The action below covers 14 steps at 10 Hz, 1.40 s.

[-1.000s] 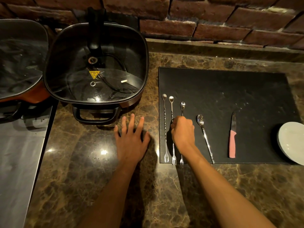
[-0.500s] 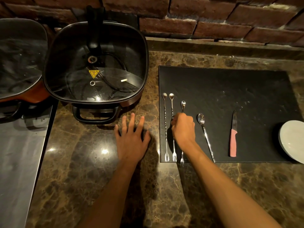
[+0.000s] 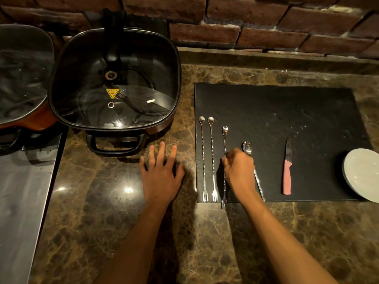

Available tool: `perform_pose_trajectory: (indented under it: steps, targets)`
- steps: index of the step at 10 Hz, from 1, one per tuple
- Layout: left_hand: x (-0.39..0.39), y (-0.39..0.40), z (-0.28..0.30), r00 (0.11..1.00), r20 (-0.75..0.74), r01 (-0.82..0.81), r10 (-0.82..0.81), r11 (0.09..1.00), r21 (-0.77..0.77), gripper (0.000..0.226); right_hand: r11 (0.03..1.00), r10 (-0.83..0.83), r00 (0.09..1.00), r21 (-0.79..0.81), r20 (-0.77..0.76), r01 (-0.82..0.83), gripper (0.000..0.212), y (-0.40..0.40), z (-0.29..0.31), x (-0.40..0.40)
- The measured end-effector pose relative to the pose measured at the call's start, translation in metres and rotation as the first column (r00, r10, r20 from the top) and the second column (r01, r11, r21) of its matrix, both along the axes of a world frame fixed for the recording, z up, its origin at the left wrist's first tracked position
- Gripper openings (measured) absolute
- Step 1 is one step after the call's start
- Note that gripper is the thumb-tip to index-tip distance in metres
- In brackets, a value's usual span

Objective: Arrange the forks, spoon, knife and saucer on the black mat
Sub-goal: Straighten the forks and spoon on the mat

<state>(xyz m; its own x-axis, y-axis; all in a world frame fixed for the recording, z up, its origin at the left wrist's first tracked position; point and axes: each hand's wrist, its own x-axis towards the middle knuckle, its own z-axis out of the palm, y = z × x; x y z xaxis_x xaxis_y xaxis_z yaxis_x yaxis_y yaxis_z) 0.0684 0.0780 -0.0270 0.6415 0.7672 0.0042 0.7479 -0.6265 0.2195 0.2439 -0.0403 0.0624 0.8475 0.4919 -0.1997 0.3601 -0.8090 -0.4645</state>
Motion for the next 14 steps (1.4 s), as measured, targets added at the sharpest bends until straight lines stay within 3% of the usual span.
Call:
perform_pose_trajectory:
  steps: [3,10,12,14]
  targets:
    - [0.000,0.001,0.003,1.000,-0.022,-0.008,0.007,0.999,-0.033,0.062,0.997,0.029,0.998,-0.069,-0.048,-0.033,0.014,-0.009,-0.002,-0.013]
    - [0.000,0.002,-0.002,1.000,-0.024,-0.004,0.004,1.000,-0.007,0.062,0.999,0.044,0.999,-0.028,0.002,-0.044,0.006,0.005,-0.009,0.003]
    - [0.000,0.002,-0.003,1.000,-0.025,0.000,0.000,1.000,-0.002,0.061,0.993,-0.081,0.996,0.095,0.040,0.076,0.011,-0.013,-0.007,0.014]
    - [0.000,0.001,0.000,1.000,-0.005,-0.003,0.003,1.000,-0.003,0.061,0.993,-0.114,0.991,0.004,0.074,0.114,0.015,-0.062,-0.011,0.038]
